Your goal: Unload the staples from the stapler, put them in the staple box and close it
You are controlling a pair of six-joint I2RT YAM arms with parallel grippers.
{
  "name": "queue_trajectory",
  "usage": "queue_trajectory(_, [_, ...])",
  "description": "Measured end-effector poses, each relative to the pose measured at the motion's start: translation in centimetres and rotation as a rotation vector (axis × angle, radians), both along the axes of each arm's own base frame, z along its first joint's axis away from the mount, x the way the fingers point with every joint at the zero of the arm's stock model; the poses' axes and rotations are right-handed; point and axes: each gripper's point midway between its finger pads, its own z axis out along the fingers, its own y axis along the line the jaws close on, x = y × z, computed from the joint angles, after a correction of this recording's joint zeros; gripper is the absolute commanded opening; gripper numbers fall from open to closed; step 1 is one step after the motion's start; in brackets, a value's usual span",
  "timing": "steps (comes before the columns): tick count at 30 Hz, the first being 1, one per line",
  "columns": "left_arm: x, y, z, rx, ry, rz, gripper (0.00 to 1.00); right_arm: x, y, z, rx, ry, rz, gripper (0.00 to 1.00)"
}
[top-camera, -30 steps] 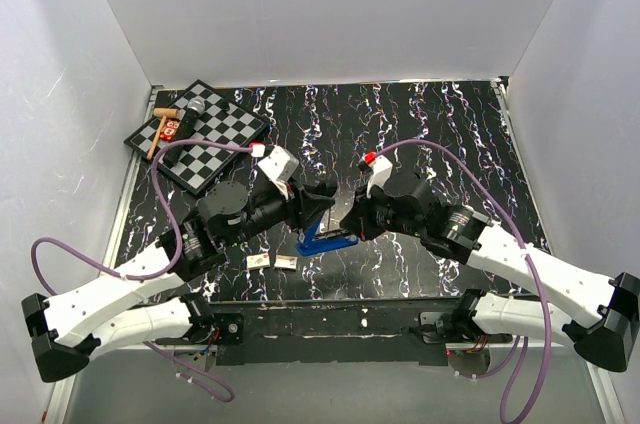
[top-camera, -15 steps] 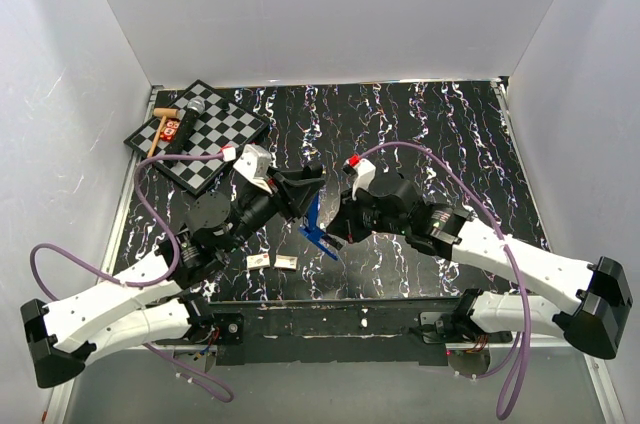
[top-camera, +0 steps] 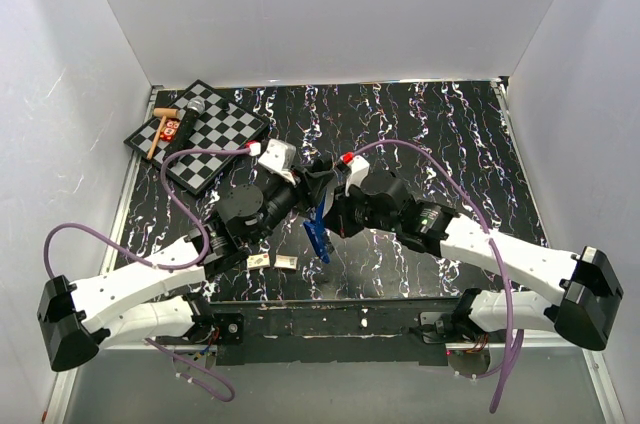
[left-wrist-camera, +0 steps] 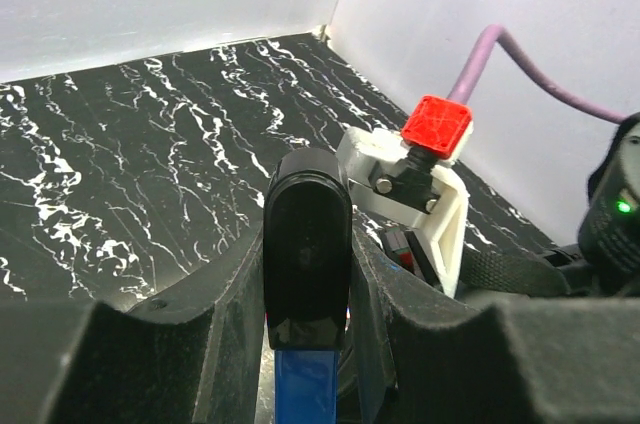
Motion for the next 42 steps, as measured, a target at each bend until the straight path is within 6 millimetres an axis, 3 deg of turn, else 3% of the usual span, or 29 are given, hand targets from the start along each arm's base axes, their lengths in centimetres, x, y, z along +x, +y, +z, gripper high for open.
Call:
queue_trajectory(5, [1.2,-0.2,-1.0,0.033,-0.001,0.05,0.0,0.6,0.4,-0.5,0.008,-0.014,-0.013,0.01])
queue_trajectory(18, [4.1,-1.8,-1.3,0.108,-0.017,0.133,0.0,3.2,0.6,-1.7,0.064,-0.017,-0.112,0.01])
queue_trajectory(23, [5.2,-2.6,-0.3,0.099,-0.035,0.159,0.0,2.4,1.1,-2.1,0.085,-0.008,-0.072,0.01])
queue_trajectory(31, [6.4,-3.0,-1.0,0.127,-0.033,0.184,0.0,2.3,1.1,-2.6,0.102,-0.002,-0.072,0.01])
queue_trajectory(42, [5.9,-3.1,0.1,0.094,-0.032,0.158,0.0,2.3,0.2,-2.1,0.089,-0.022,-0.072,0.01])
